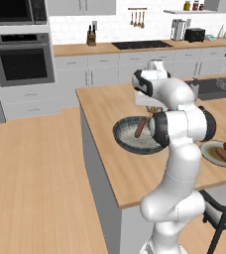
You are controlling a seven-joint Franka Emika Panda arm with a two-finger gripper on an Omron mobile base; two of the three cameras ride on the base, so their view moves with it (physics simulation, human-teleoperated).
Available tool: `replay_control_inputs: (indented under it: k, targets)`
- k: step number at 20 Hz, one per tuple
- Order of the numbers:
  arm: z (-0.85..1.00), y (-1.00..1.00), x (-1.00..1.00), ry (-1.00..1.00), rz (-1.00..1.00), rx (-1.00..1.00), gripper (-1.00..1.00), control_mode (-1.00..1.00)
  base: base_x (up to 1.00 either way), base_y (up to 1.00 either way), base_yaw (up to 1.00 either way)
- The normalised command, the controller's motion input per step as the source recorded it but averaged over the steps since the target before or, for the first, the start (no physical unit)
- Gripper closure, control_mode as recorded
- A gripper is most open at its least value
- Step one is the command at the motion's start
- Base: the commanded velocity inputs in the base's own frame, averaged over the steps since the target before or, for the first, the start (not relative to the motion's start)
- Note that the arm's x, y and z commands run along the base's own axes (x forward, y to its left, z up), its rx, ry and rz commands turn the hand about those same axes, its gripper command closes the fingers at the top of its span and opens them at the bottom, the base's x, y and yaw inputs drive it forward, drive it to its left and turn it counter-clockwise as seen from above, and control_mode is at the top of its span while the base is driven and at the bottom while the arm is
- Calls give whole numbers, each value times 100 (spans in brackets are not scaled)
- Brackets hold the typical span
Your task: Place one bun and one sausage from the bowl on each plate.
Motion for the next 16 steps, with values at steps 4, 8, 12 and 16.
replay_control_inputs:
  k: [4,8,12,16]
  targets:
    - [16,48,-100,2,-2,1,100,-100,0,0,0]
    - [0,54,-100,-3,-7,0,100,-100,0,0,0]
    - [1,43,-100,0,-5,0,100,-100,0,0,0]
    - [6,43,-100,0,-1,0,100,-100,0,0,0]
